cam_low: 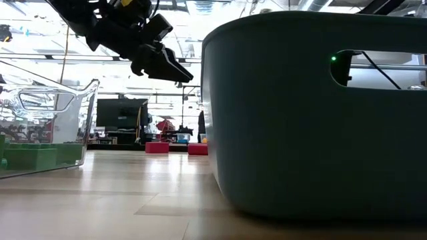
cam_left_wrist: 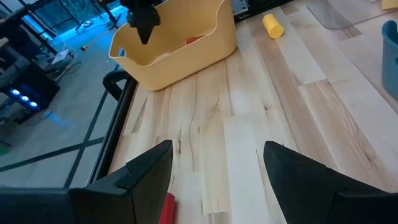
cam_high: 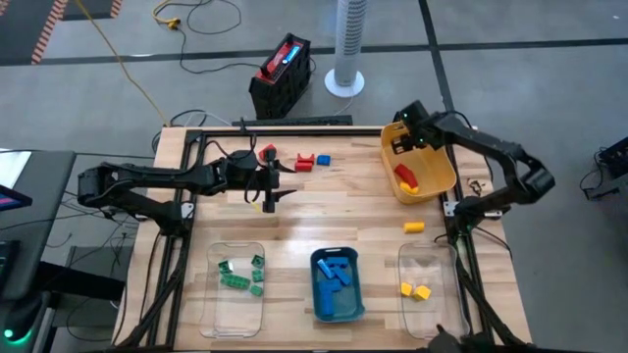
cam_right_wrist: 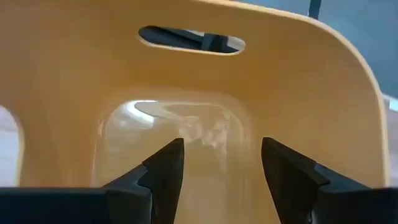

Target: Sort blocks

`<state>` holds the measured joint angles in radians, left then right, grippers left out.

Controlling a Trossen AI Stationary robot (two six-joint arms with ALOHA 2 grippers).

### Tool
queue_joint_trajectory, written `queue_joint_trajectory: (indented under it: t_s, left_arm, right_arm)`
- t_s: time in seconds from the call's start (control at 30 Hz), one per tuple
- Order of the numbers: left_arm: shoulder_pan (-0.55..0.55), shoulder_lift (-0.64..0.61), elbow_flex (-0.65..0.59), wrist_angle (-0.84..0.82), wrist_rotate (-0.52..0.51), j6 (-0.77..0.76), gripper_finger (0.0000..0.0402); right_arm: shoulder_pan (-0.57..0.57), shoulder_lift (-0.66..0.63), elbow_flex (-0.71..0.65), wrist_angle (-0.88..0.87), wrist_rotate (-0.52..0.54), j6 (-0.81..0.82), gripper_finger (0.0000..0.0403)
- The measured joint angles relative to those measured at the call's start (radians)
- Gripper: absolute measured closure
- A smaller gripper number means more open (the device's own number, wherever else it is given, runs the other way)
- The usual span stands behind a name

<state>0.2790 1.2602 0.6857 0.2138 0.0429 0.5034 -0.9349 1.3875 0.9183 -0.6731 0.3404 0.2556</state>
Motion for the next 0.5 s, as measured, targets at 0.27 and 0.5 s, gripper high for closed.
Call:
queue_joint_trajectory:
  t_s: [0.27,0.5]
  left_arm:
    - [0.000,0.000,0.000,-0.021,0.000,0.008,0.0155]
    - [-0.003,0.000,0.000,-0.046,0.000,-0.021,0.0155]
  right_arm:
    - [0.004,0.041,0.016,-0.019,0.137,0.104,0.0198]
    - [0.025,0.127,0.039,-0.041,0.264,0.174,0.0237]
